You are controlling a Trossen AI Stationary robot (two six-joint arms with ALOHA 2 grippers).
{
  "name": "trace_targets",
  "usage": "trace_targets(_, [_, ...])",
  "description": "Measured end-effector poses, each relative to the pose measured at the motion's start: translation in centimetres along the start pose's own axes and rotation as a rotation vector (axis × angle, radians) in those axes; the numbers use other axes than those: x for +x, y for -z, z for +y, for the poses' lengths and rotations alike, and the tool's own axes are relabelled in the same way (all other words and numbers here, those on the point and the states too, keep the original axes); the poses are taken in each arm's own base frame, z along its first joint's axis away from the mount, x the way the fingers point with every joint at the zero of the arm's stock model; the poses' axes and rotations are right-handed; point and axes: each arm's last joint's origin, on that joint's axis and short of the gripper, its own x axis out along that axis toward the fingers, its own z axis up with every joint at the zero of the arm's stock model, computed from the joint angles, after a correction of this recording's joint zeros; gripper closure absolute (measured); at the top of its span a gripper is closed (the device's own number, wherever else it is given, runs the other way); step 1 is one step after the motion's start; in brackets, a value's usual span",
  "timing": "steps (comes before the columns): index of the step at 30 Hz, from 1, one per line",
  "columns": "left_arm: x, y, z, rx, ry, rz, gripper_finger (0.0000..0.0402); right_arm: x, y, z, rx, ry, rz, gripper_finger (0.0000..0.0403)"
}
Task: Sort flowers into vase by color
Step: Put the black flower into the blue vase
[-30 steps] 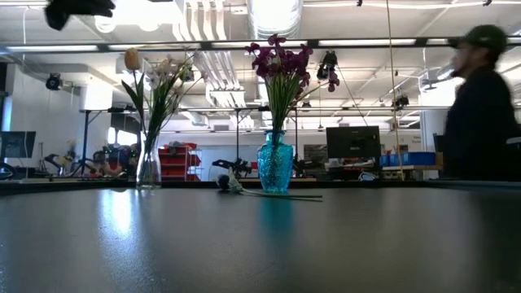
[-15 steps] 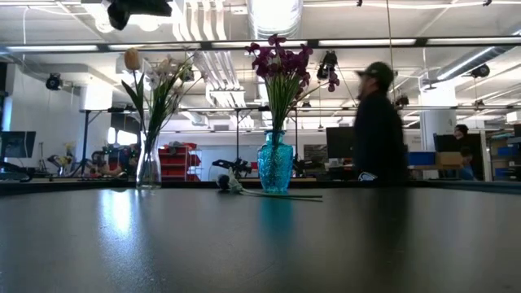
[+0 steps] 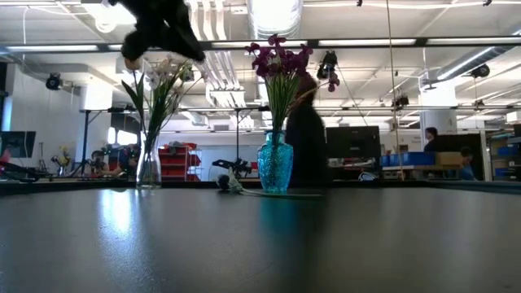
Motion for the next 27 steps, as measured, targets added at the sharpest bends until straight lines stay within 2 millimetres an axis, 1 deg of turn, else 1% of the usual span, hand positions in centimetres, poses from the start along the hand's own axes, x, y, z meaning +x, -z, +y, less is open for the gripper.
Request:
trace_targets(7, [4.7, 2.5, -0.9, -0.17, -0.113, 0.052, 0.0402, -0.4, 0.0, 0.1, -0.007, -0.019, -0.008, 0.0394])
trace_targets(11, [7.7, 3.7, -0.7, -0.265, -0.185, 0.073, 0.0402, -0.5, -0.1, 0.2, -0.013, -0.02, -0.012, 0.0394])
trace_targets(16, [11.6, 4.2, 0.3, -0.373, -0.219, 0.123, 0.0402, -0.7, -0.1, 0.2, -0.026, -0.019, -0.016, 0.0394])
trace_targets(20, [14.0, 4.1, 0.9, -0.41, -0.22, 0.099, 0.0399, -0.8, -0.1, 0.2, -0.03, -0.021, -0.019, 0.0394])
trace_targets(23, [15.3, 4.1, 1.6, -0.447, -0.219, 0.124, 0.0384, -0.9, -0.2, 0.3, -0.031, -0.02, -0.023, 0.0394])
trace_targets(27, [16.8, 4.8, 2.3, -0.455, -0.245, 0.167, 0.0346, -1.0, -0.2, 0.3, -0.032, -0.02, -0.025, 0.0394])
